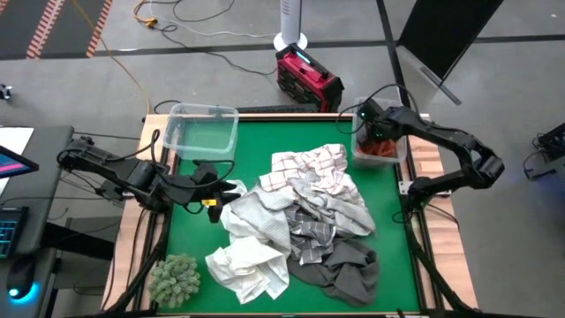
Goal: Sort towels by color in basket
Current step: Put the orange towel into the right transparent bin
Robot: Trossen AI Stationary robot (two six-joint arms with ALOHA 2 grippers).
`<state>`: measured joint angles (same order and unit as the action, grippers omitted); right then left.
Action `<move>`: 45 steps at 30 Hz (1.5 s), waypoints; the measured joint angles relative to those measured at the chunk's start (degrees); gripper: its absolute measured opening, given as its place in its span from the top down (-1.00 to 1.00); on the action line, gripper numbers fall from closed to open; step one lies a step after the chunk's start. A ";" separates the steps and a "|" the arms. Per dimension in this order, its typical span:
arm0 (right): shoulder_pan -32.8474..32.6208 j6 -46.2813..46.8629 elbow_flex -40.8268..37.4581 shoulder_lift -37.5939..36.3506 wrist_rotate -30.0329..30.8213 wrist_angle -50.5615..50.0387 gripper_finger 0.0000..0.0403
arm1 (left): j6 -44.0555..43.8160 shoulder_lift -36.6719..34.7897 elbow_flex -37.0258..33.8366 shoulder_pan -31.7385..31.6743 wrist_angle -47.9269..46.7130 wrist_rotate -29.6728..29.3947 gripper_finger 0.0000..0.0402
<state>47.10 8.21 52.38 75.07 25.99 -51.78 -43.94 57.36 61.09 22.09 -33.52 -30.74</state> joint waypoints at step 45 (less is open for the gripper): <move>0.92 -30.98 -0.27 11.18 2.74 2.32 -0.16 | -0.26 -0.02 -0.01 -0.20 0.02 -0.11 0.23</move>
<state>48.01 -22.78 52.11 86.25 28.73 -49.46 -44.21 57.34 61.08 21.89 -33.50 -30.85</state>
